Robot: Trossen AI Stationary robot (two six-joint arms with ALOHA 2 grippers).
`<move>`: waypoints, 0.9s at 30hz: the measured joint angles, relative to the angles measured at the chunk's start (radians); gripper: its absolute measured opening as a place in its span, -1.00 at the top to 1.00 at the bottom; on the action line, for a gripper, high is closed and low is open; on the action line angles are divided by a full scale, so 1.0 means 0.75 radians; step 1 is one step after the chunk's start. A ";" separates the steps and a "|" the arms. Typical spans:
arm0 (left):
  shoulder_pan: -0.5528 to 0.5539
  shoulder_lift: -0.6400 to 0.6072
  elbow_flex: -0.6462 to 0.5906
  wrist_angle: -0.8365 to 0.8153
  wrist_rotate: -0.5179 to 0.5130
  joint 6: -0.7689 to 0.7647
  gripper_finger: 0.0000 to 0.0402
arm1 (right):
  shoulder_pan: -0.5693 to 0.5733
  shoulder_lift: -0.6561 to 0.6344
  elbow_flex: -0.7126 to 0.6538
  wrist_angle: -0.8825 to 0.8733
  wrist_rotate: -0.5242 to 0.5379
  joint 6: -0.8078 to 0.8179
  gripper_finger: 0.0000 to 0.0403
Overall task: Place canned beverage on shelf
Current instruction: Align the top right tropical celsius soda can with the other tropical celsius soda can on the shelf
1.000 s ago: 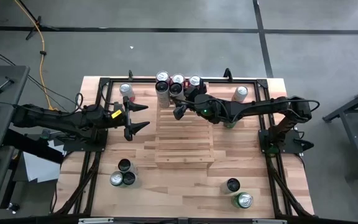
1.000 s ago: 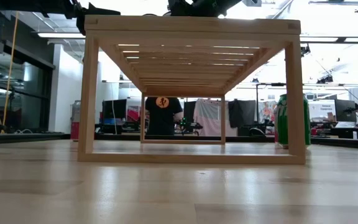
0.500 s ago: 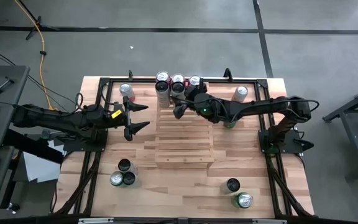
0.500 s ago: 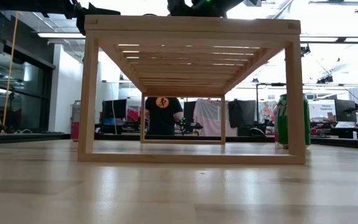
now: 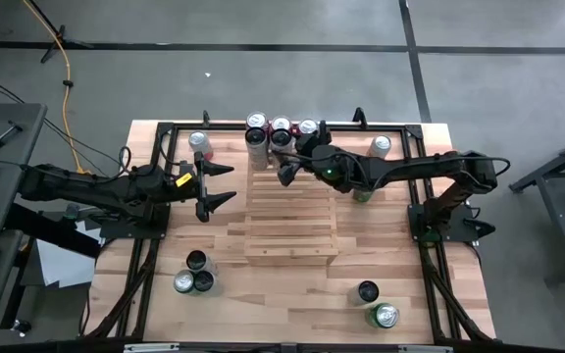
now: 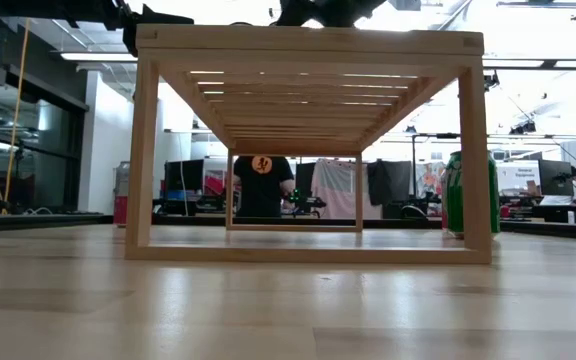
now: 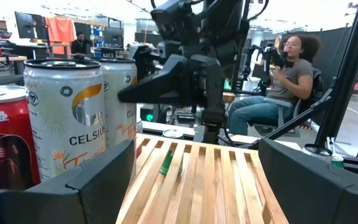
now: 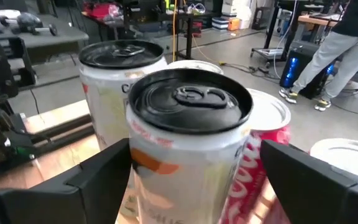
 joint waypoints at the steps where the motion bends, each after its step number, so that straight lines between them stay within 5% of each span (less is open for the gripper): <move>1: 0.000 0.000 0.000 -0.001 0.000 0.000 -0.67 | 0.000 -0.014 0.000 -0.020 0.002 0.000 -0.68; 27: 0.000 0.000 -0.001 0.005 -0.001 0.000 -0.67 | 0.125 -0.155 0.001 -0.465 -0.055 -0.069 -0.67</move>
